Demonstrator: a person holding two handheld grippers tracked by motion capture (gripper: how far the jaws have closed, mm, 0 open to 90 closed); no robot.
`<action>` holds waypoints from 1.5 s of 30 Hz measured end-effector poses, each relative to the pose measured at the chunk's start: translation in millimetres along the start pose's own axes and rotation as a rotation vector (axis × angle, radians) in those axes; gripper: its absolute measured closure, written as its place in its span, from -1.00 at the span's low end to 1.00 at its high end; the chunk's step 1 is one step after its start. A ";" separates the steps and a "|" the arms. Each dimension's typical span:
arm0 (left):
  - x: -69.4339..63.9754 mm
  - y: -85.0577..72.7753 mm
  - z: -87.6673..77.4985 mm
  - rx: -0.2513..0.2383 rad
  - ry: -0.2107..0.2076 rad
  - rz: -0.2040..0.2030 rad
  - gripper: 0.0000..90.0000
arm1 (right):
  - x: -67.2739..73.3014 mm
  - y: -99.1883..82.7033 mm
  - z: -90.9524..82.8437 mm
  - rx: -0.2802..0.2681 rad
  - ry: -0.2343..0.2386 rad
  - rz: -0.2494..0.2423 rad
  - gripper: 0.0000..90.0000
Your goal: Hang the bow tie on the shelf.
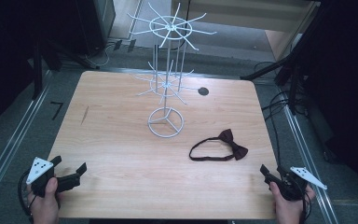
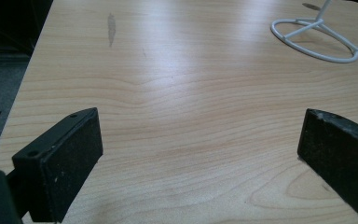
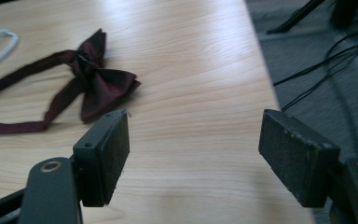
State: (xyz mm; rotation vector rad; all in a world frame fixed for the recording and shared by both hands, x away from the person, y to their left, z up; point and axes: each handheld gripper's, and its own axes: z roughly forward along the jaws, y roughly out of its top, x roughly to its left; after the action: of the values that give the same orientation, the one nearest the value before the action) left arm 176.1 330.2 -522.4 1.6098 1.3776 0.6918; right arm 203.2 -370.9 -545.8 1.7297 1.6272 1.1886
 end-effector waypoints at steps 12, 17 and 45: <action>-0.9 0.1 0.8 0.005 0.006 0.001 -0.99 | 29.7 36.3 10.3 0.150 0.041 -0.062 -0.42; -0.9 0.0 0.5 0.004 0.006 0.001 -0.99 | 39.6 51.0 24.8 0.231 0.042 -0.087 -0.42; -0.5 -0.1 0.7 0.003 0.002 -0.003 -0.99 | 129.4 82.4 106.7 0.696 0.088 -0.529 -1.00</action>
State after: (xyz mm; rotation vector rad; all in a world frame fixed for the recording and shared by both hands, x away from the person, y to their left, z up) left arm 176.5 329.5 -522.7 1.6098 1.3828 0.6903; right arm 326.1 -238.5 -498.2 1.4335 2.5466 0.4707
